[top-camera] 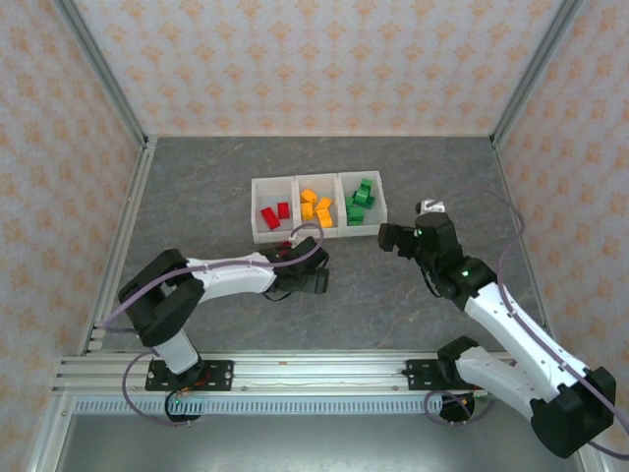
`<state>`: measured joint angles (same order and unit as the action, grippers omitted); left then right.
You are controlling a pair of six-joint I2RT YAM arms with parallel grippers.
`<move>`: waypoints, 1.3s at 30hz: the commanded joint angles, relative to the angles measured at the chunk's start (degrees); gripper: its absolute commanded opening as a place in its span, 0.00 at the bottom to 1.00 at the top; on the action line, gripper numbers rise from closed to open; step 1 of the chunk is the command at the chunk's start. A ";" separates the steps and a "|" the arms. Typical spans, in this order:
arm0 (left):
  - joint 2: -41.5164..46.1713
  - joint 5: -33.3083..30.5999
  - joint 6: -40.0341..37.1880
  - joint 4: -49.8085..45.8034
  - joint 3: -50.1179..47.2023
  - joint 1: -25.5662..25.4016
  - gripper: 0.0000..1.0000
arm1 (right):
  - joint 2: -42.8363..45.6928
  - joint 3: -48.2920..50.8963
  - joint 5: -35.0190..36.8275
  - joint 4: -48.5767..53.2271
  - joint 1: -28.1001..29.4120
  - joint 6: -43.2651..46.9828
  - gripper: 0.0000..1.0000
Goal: Sort the legos into containers by color
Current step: Pick up the lego from the center of the table.
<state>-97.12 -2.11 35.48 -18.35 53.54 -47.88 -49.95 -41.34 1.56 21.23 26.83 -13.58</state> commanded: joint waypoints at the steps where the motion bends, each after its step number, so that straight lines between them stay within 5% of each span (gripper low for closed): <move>1: -3.34 -1.55 -1.11 -0.49 3.82 0.77 0.92 | 3.35 0.56 3.62 -0.49 -0.11 -1.08 1.00; 29: -13.87 -4.27 -11.52 -4.59 16.22 3.45 0.56 | 3.91 2.10 2.81 -2.36 -0.11 -1.35 1.00; 34: -14.69 -5.97 -10.84 -4.92 17.84 3.41 0.33 | 3.90 1.81 3.15 -2.07 -0.10 -1.23 1.00; 39: -9.68 -8.59 -9.68 -2.72 15.72 3.15 0.22 | 3.99 1.70 3.45 -1.68 -0.07 -1.30 1.00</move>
<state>-110.28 -6.46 25.39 -23.18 69.80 -44.99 -46.02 -39.62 3.27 20.10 26.83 -14.37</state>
